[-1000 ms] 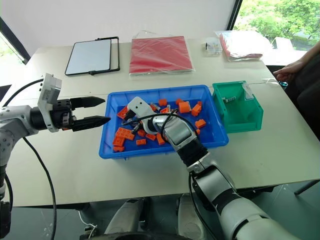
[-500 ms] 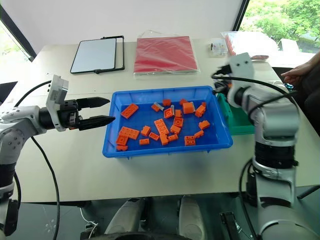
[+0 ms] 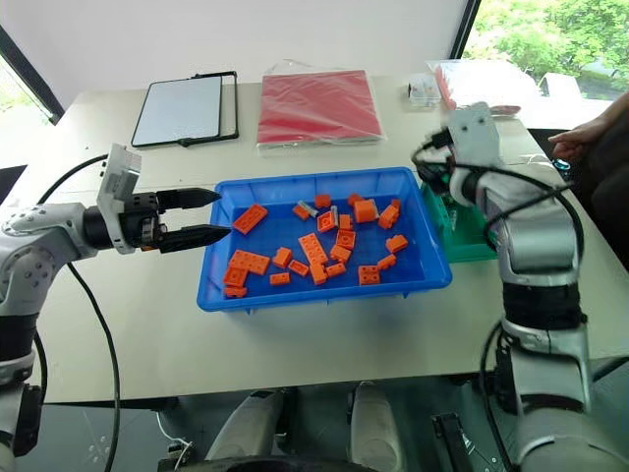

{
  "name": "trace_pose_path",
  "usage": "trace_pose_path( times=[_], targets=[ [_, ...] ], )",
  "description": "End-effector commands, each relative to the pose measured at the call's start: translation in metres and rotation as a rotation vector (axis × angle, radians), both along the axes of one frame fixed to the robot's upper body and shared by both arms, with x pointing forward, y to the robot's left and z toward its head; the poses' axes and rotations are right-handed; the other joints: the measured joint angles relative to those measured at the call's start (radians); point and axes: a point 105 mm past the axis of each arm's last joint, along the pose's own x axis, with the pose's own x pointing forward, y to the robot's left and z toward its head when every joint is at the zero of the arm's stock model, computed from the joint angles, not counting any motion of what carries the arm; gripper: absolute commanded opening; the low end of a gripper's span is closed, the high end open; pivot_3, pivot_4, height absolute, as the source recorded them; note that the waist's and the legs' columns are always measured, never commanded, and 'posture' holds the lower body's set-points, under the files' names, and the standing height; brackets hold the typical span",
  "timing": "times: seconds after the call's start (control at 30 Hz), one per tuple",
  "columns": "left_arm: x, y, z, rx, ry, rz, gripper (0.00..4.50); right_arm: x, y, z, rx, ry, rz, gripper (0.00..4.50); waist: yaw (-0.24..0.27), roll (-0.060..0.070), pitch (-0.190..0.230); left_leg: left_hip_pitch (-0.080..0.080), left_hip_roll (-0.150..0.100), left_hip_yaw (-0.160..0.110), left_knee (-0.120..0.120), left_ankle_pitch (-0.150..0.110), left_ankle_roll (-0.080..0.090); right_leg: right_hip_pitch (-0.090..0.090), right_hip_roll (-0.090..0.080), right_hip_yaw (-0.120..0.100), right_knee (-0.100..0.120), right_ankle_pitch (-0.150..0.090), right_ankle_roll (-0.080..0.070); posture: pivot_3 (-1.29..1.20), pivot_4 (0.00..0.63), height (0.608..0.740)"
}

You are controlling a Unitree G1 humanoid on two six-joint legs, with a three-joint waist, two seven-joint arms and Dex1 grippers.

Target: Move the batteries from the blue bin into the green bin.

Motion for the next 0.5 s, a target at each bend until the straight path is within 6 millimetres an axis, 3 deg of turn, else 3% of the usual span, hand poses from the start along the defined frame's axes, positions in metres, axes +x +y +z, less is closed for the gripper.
trace_pose_path(
  times=[0.03, 0.17, 0.33, 0.5],
  targets=[
    [-0.005, 0.005, 0.012, 0.009, -0.047, 0.009, 4.50, -0.007, 0.064, -0.004, 0.033, 0.036, 0.223, 3.61, -0.001, -0.001, -0.001, 0.000, 0.000, -0.001, 0.000, 0.000, 0.000, 0.000, 0.000, 0.000, 0.000, 0.000, 0.000, 0.00, 0.150, 0.731],
    [-0.008, 0.004, 0.014, 0.008, -0.054, 0.019, 4.50, -0.008, 0.117, -0.045, 0.078, 0.199, 0.356, 3.61, -0.007, -0.001, 0.000, 0.000, 0.000, -0.001, 0.000, 0.000, 0.000, 0.000, 0.000, 0.000, 0.000, 0.000, 0.000, 0.00, 0.150, 0.731],
    [-0.011, 0.006, 0.016, 0.009, -0.057, 0.033, 4.50, 0.000, 0.131, -0.076, 0.065, 0.289, 0.373, 3.61, 0.005, -0.001, 0.000, -0.001, -0.002, -0.002, 0.001, 0.000, 0.000, 0.000, -0.001, 0.000, 0.000, 0.000, 0.000, 0.00, 0.150, 0.731],
    [-0.013, 0.008, 0.017, 0.008, -0.060, 0.049, 4.50, 0.006, 0.135, -0.093, 0.043, 0.324, 0.381, 3.61, 0.008, -0.001, 0.000, -0.001, -0.002, -0.002, 0.001, 0.000, 0.000, 0.000, 0.000, 0.000, 0.000, 0.000, 0.000, 0.00, 0.150, 0.731]
  ],
)
